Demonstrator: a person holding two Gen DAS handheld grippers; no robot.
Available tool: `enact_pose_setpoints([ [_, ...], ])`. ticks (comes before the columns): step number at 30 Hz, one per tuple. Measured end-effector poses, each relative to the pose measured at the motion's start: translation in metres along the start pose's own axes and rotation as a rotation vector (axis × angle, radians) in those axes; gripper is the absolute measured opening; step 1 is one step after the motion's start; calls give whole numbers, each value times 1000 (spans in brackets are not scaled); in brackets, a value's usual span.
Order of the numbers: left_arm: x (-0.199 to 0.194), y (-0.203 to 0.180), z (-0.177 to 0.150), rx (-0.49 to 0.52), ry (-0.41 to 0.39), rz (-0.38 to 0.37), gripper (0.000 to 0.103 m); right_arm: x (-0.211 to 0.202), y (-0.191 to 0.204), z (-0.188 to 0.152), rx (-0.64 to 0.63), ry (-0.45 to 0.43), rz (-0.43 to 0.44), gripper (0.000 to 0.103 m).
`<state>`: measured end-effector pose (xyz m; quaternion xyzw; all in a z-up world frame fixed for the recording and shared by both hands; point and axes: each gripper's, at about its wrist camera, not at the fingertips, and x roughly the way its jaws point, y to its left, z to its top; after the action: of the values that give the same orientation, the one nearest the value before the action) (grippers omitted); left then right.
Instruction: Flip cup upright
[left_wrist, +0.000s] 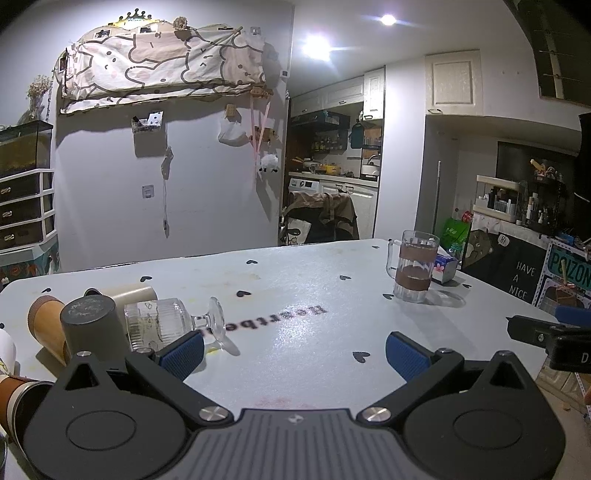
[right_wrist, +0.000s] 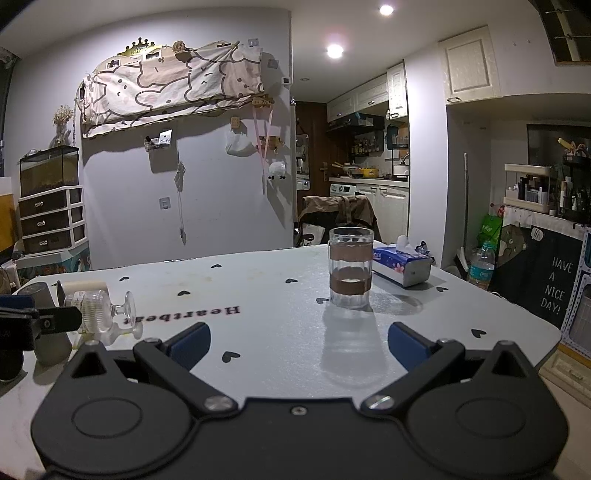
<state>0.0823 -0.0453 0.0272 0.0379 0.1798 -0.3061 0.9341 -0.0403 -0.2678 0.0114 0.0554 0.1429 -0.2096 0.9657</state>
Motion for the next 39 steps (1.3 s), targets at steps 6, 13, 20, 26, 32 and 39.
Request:
enact_pose_setpoints([
  [6,2,-1,0,0,2,4,103,0,0,0,-1,-1,-1,103],
  [13,3,-1,-1,0,2,2,103,0,-1,0,-4,-2,-1,103],
  [20,3,-1,-1,1,2,8,103,-1,0,0,-5,-2,-1,103],
  [26,3,-2,-1,2,2,10,103,0,0,0,-5,-1,-1,103],
  [32,4,-2,-1,1,2,11,103,0,0,0,-6,-2,-2,103],
  [39,4,-2,-2,2,2,11,103,0,-6,-3,-9,-3,-2,103],
])
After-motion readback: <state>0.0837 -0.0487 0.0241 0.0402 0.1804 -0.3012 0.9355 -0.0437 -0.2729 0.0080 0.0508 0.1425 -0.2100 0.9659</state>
